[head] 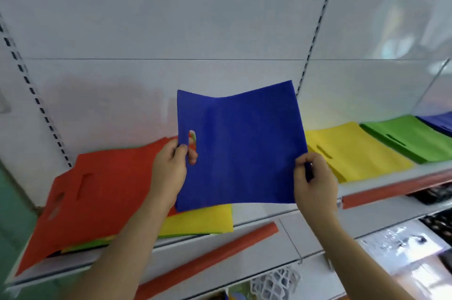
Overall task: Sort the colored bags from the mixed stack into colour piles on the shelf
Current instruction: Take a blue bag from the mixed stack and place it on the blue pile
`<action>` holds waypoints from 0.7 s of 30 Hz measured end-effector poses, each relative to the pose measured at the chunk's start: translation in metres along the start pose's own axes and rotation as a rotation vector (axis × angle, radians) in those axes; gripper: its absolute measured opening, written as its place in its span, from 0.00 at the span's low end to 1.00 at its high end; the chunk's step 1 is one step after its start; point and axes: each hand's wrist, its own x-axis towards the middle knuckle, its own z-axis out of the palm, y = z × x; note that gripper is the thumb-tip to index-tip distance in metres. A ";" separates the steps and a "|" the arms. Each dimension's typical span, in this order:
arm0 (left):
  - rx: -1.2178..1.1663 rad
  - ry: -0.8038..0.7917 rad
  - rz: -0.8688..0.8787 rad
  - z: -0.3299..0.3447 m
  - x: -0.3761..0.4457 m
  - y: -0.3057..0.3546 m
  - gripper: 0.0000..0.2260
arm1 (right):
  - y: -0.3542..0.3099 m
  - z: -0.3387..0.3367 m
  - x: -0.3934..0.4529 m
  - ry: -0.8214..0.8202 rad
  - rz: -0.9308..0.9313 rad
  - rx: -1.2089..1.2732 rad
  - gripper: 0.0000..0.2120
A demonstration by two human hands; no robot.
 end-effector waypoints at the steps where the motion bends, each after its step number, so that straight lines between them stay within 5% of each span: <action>1: 0.012 -0.049 0.002 0.017 -0.003 0.001 0.14 | 0.010 -0.015 0.000 0.028 -0.005 -0.032 0.12; 10: 0.198 -0.221 0.255 0.201 -0.045 0.036 0.08 | 0.107 -0.185 -0.002 0.275 0.117 -0.233 0.15; 21: 0.066 -0.252 0.293 0.454 -0.144 0.088 0.14 | 0.241 -0.398 0.016 0.374 0.209 -0.373 0.19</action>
